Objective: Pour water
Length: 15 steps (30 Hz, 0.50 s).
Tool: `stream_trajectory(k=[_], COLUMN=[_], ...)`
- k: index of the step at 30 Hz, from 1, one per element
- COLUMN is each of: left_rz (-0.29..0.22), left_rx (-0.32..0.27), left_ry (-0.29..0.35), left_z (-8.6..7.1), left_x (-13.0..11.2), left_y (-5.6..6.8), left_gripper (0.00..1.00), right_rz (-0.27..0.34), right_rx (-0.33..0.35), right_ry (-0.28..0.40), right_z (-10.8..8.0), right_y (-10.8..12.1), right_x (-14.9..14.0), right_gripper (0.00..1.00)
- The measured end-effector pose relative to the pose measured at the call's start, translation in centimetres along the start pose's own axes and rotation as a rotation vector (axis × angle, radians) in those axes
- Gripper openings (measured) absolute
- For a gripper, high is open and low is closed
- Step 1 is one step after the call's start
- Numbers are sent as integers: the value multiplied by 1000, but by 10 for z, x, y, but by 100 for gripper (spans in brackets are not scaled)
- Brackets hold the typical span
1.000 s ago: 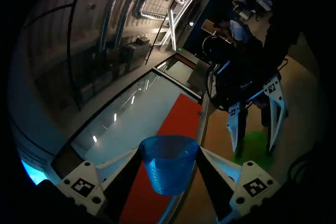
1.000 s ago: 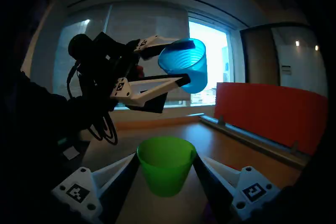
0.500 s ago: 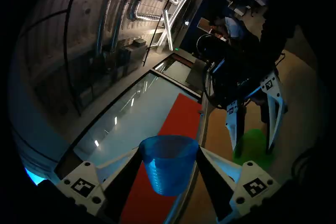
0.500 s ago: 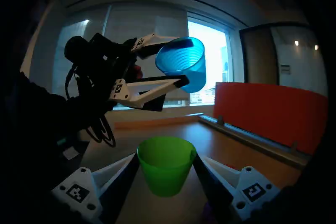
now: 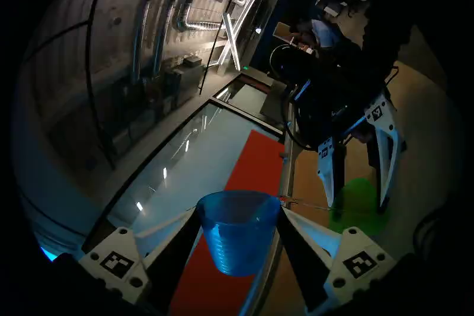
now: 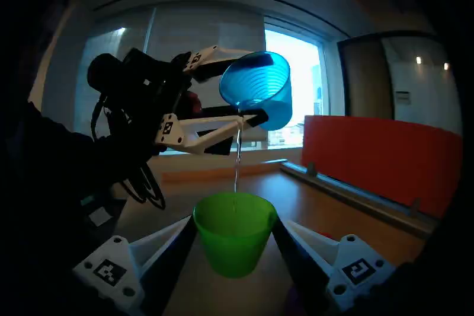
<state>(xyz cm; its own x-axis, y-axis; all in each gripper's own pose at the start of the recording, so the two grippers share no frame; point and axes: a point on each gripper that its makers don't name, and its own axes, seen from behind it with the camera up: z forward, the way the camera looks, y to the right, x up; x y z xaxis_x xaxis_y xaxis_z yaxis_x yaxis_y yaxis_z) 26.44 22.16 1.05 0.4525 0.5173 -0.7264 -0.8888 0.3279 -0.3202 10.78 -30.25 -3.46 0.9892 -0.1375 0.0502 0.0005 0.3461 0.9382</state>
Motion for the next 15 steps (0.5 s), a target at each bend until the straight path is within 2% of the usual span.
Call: stream_trajectory(k=[1,2,4,5,15], left_rz=[1,2,4,5,25], left_rx=[1,2,2,3,-4], left_ry=[1,1,2,2,5], left_z=[0,0,0,0,0], left_x=[0,1,1,1,3], left_y=[0,-1,-1,-1,1], left_gripper=[86,100,100,86,86], right_rz=[0,0,0,0,-1], right_rx=[0,0,0,1,0], right_ry=[0,0,0,0,-2], right_z=[0,0,0,0,-1], right_y=[0,0,0,-1,-1], right_x=[0,0,0,0,0], right_gripper=[91,91,91,91,91])
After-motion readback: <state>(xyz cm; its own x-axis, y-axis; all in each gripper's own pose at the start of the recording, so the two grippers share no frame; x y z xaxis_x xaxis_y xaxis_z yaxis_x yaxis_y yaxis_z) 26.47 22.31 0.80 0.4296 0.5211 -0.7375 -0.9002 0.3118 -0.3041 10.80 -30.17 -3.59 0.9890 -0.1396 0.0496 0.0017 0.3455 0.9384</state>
